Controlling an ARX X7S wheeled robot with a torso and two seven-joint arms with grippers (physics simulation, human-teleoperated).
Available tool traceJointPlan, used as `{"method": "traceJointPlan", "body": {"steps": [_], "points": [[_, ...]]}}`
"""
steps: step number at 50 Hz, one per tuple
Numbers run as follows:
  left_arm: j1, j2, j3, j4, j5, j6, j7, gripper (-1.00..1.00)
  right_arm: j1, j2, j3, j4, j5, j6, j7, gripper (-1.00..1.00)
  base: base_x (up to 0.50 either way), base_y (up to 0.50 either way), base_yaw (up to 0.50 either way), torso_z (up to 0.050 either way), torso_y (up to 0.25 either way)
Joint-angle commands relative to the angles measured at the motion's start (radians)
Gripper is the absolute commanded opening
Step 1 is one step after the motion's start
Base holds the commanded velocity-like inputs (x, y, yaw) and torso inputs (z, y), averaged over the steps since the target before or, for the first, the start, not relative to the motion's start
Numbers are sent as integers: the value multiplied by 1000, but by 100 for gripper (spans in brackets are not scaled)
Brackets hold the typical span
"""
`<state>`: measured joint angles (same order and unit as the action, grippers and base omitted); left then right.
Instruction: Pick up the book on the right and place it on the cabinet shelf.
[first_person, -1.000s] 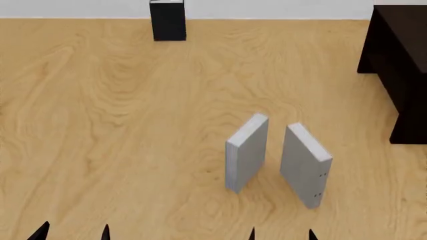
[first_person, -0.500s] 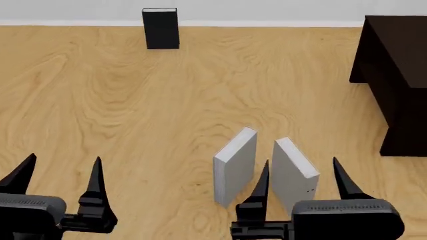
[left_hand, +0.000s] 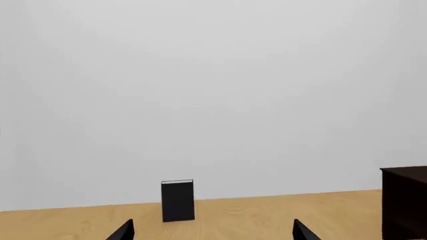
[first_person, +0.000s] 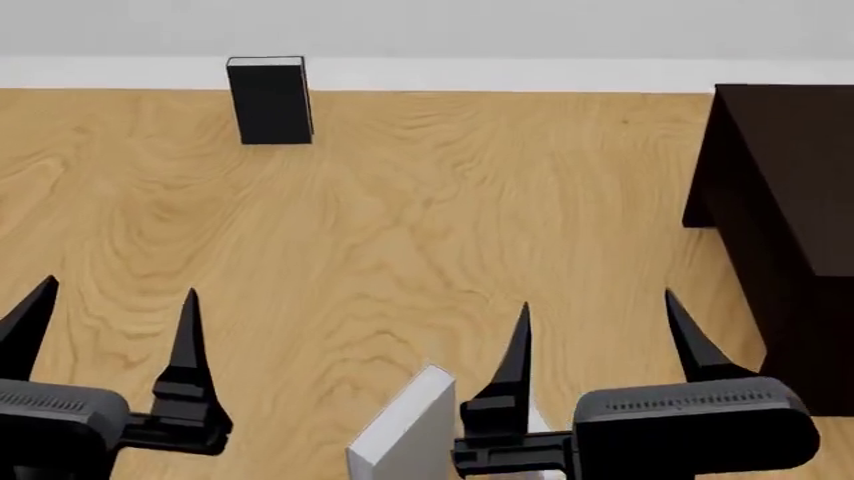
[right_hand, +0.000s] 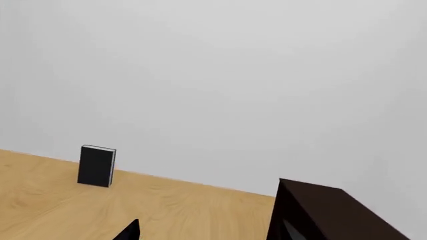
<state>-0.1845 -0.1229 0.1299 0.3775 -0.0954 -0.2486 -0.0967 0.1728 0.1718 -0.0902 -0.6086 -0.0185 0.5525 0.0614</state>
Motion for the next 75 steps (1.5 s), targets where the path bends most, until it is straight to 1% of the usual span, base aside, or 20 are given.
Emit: {"method": "traceJointPlan", "body": {"steps": [1, 18, 23, 33, 45, 64, 68, 72, 75], "points": [[-3, -11, 6, 20, 5, 9, -27, 100, 2, 7, -5, -18, 11, 14, 4, 100, 500, -109, 0, 0, 0], [-5, -27, 11, 44, 6, -4, -59, 100, 7, 9, -15, -10, 22, 14, 18, 100, 500, -109, 0, 0, 0], [-10, -27, 13, 15, 4, 16, -63, 100, 4, 12, -5, -16, 35, 12, 18, 100, 500, -109, 0, 0, 3], [-14, -33, 16, 23, -9, -1, -73, 100, 11, 9, -7, -15, 52, 19, 19, 100, 482, -68, 0, 0, 1], [-14, -43, 23, 30, -17, -7, -82, 100, 24, 17, -32, 5, 45, 28, 28, 100, 62, 62, 0, 0, 1], [-20, -53, 32, 12, -28, 2, -94, 100, 12, 21, -13, 2, 79, 5, 34, 100, 55, 35, 0, 0, 0], [-20, -55, 33, 10, -31, 1, -96, 100, 12, 6, 18, 9, 106, 8, 45, 100, 304, -36, 0, 0, 0], [-20, -59, 31, 16, -37, -2, -98, 100, 25, 16, 5, -20, 115, 58, 35, 100, -9, 0, 0, 0, 0], [-26, -62, 18, 15, -54, -10, -98, 100, 42, 33, -10, -102, 110, 189, 43, 100, 0, 0, 0, 0, 0]]}}
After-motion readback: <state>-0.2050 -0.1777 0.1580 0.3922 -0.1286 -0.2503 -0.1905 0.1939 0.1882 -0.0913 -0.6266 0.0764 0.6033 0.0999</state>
